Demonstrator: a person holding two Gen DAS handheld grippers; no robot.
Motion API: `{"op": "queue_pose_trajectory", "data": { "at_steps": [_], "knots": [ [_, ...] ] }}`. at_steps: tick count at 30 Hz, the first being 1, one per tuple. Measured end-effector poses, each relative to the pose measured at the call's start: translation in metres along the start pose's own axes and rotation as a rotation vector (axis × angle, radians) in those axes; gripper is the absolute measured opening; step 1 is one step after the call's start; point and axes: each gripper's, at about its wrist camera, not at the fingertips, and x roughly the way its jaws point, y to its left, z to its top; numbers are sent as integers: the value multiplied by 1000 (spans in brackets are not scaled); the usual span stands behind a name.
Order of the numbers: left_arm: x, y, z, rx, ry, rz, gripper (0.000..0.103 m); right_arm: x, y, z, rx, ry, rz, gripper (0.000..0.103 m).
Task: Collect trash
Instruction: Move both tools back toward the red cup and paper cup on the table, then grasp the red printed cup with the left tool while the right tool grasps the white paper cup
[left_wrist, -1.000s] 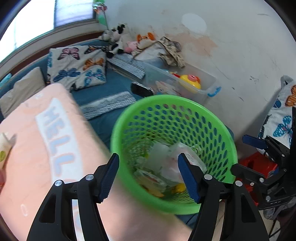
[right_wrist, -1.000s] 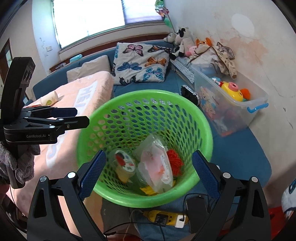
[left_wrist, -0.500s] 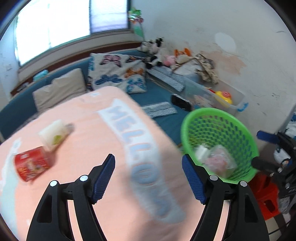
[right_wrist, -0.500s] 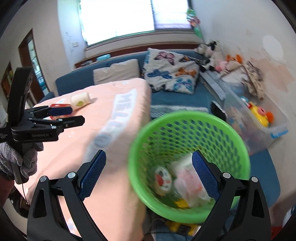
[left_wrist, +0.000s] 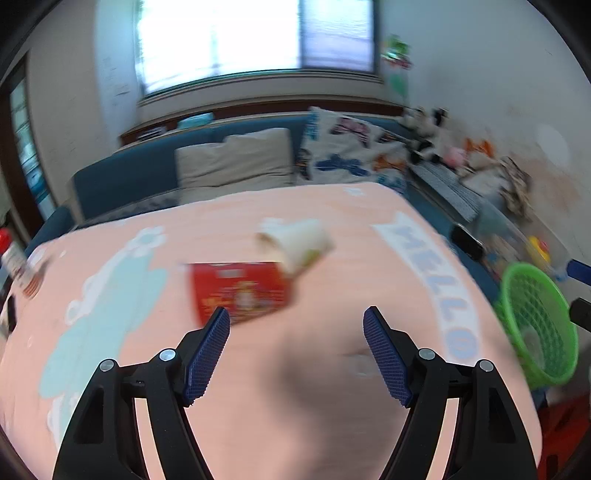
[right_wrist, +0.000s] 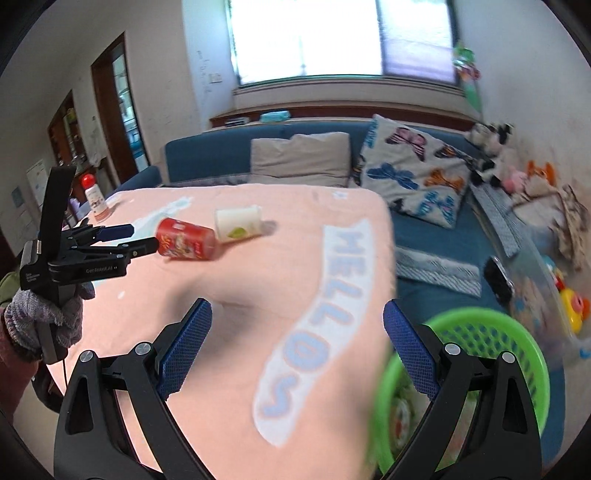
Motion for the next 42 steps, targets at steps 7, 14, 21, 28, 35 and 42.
{"op": "queue_pose_trajectory", "data": {
  "at_steps": [7,14,21,28,35,42],
  "knots": [
    [23,72,1,-120,28,42,77,44,30,38,-37,5,52,93],
    [60,93,-5,-126,72,6,77,97,56,57,-60,33,98,93],
    [91,98,-7,-128,86,-57,76,141,68,63,-70,77,118,93],
    [111,97,-10,-134,89,-143,50,179,70,69,-78,106,130,93],
    [111,95,-11,-106,64,-188,23,221,68,72,-40,137,173,93],
    [95,99,-12,-67,30,-166,5,255,69,76,-30,150,211,94]
  ]
}}
